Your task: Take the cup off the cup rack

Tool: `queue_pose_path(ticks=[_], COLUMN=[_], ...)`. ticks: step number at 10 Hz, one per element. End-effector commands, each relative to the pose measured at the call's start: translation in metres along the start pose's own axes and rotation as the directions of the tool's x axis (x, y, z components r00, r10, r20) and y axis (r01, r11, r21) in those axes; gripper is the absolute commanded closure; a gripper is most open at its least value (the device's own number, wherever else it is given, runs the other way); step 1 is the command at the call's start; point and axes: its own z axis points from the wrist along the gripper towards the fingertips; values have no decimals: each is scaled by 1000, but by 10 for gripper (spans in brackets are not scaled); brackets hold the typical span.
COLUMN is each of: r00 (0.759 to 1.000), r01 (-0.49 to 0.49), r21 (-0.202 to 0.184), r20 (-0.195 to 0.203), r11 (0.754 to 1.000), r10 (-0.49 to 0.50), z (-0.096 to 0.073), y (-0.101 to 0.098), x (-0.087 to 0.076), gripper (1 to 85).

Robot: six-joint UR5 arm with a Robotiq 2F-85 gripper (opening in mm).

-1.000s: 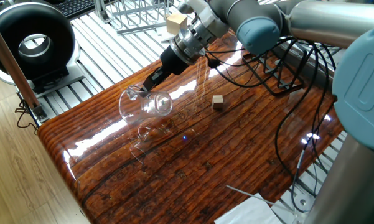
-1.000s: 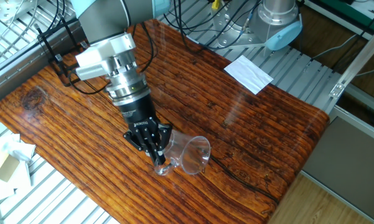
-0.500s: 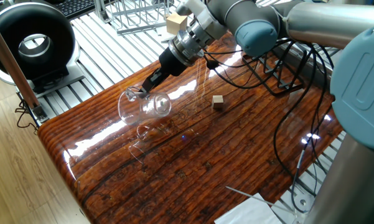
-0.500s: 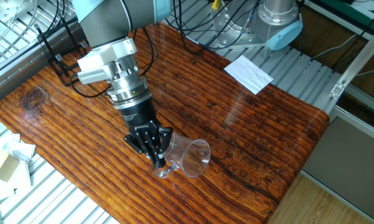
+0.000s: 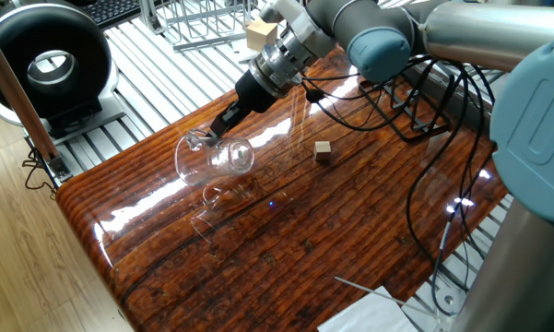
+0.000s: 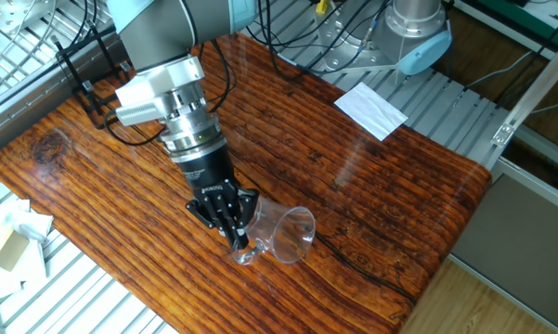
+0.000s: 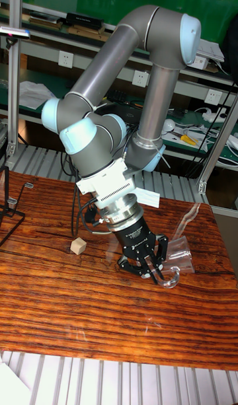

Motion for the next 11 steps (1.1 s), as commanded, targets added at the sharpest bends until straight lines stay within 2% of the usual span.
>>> queue_pose_path(ticks=[1,3,7,9,11], r00=[1000,999,999,998,998], r01=[-29,-51,-51,-59,-50], r21=[-11,-67,-69,-89,-127], r20=[-1,10,6,13,35], r11=[1000,996,996,994,991], r10=[29,52,51,60,55], z=[-4,-4,-4,-5,-6], y=[3,18,18,23,33], x=[-2,-5,-4,-7,-13], gripper=[843,843,843,843,843])
